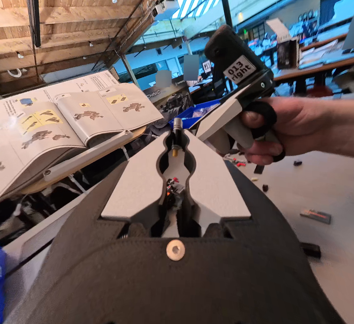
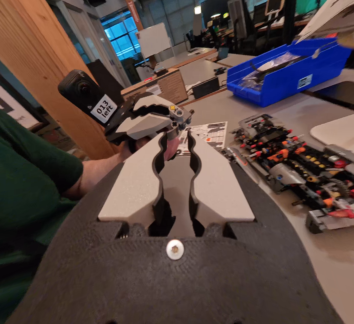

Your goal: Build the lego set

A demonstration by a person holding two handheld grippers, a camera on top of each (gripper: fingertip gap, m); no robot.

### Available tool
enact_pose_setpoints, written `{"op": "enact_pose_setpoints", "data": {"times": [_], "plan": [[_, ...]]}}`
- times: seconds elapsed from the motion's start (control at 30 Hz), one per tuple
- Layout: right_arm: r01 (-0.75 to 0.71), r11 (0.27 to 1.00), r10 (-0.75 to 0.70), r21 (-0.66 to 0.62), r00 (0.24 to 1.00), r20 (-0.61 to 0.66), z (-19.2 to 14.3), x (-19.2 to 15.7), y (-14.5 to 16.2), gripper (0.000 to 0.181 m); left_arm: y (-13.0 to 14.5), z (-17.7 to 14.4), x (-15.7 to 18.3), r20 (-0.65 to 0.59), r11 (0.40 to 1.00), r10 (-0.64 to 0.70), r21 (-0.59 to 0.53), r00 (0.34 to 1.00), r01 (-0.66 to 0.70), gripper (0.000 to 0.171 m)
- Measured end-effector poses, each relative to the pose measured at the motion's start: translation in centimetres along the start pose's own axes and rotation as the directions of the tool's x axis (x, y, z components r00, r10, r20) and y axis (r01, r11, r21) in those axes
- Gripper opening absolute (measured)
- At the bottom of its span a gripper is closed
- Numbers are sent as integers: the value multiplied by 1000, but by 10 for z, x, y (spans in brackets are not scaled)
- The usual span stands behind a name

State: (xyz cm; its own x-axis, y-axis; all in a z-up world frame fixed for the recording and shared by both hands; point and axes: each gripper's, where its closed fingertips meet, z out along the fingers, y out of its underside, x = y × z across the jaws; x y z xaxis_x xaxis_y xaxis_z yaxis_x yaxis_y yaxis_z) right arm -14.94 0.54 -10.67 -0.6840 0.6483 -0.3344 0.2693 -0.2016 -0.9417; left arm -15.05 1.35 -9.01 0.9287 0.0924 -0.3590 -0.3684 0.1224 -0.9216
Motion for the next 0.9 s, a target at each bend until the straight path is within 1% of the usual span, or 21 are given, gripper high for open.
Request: {"op": "enact_pose_setpoints", "data": {"times": [0.13, 0.2, 0.27, 0.37, 0.43, 0.5, 0.57, 0.67, 0.73, 0.8, 0.9], "plan": [[133, 991, -133, -8, 985, -106, -1, 1, -10, 22, -6, 0, -8, -15, 988, -134, 71, 991, 135, 7], [183, 983, -182, -6, 973, -142, -1, -1, -15, 20, -10, -1, -12, -32, 972, -202, 115, 979, 204, 6], [208, 978, -209, -23, 964, -164, 1, -1, -15, 19, -11, -2, -16, -33, 964, -225, 135, 974, 227, 7], [217, 976, -218, -22, 961, -172, 4, -2, -16, 20, -11, -1, -15, -29, 971, -196, 134, 980, 198, 7], [220, 975, -217, -4, 958, -186, 3, -1, -18, 16, -11, 0, -14, -21, 975, -183, 127, 983, 184, 7], [199, 980, -197, -4, 965, -173, 4, -2, -16, 15, -11, 1, -12, -9, 980, -154, 124, 988, 154, 6], [172, 985, -169, 3, 973, -160, 4, -2, -15, 13, -9, 1, -13, 22, 988, -110, 107, 994, 108, 6], [170, 985, -163, 26, 972, -167, 1, 1, -15, 6, -12, 2, -9, 48, 996, -21, 90, 999, 17, 6], [192, 980, -181, 44, 967, -181, -3, 3, -16, 4, -13, 2, -6, 36, 996, -1, 88, 999, -3, 6], [228, 973, -216, 44, 957, -194, -7, 4, -17, 4, -14, 2, -4, 10, 996, -12, 89, 1000, 11, 6], [280, 959, -268, 34, 944, -192, -9, 4, -19, 4, -15, -1, -7, 24, 996, 3, 86, 1000, -5, 8]]}}
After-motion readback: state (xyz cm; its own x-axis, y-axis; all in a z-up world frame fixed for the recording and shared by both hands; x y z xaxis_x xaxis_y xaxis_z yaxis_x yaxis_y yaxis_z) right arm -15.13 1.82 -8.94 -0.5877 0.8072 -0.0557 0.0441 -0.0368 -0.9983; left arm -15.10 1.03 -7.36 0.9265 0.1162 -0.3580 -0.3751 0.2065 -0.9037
